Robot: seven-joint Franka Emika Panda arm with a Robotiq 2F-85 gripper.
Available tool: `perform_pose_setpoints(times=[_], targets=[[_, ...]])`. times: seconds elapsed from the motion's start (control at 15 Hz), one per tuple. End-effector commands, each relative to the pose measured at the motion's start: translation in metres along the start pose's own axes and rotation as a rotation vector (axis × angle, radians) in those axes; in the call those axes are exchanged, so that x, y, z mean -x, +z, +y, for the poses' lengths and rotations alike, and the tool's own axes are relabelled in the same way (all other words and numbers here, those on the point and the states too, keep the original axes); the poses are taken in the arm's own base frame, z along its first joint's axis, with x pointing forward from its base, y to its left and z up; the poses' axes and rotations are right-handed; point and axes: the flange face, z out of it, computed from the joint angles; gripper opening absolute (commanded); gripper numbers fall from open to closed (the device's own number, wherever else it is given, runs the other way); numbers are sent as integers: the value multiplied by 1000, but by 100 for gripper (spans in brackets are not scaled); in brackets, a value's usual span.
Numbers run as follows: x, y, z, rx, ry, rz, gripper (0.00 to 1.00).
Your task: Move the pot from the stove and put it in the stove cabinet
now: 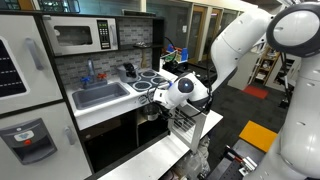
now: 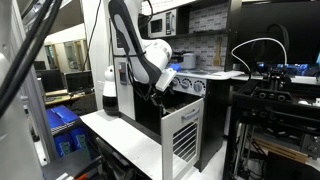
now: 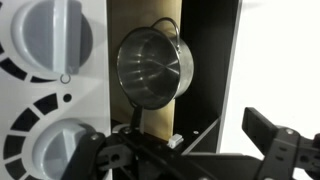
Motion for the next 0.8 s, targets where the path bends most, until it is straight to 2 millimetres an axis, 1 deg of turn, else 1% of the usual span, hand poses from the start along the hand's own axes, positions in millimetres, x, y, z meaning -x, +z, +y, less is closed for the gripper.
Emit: perform_pose_setpoints(times=[0.0, 0.33, 0.47, 0.67, 0.73], targets=[[12, -15, -18, -78, -33, 54, 100], [13, -14, -65, -219, -95, 102, 100], [13, -16, -71, -253, -114, 102, 100], [6, -19, -70, -283, -138, 124, 100], [1, -17, -70, -297, -143, 146, 100]])
